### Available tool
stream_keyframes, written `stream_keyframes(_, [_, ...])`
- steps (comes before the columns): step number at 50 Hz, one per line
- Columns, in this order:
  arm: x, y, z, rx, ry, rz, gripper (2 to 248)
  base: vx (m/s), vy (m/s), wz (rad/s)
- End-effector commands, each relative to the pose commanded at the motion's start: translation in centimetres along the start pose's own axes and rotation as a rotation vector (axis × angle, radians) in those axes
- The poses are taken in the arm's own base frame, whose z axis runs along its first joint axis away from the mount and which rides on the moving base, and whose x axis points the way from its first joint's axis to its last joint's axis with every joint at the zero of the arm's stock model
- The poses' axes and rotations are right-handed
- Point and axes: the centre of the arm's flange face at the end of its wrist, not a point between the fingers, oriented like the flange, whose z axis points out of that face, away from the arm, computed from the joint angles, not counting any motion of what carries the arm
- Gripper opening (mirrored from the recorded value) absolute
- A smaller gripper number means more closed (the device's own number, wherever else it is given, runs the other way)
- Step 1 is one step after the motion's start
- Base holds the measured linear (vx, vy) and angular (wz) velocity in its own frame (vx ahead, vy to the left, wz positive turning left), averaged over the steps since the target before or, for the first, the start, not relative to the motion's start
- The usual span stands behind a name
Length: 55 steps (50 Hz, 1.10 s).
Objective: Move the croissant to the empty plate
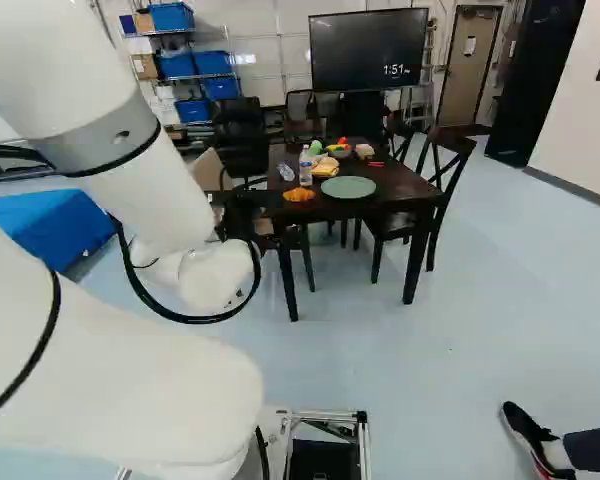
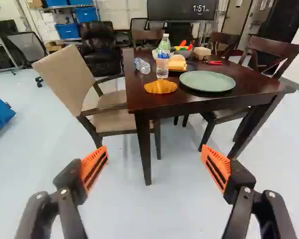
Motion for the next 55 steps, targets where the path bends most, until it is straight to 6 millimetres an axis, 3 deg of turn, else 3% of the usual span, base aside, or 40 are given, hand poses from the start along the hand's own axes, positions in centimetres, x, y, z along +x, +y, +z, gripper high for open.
stream_keyframes(55, [0.00,0.00,0.00,0.000,0.000,0.000,247,0.123,-0.002,-0.018])
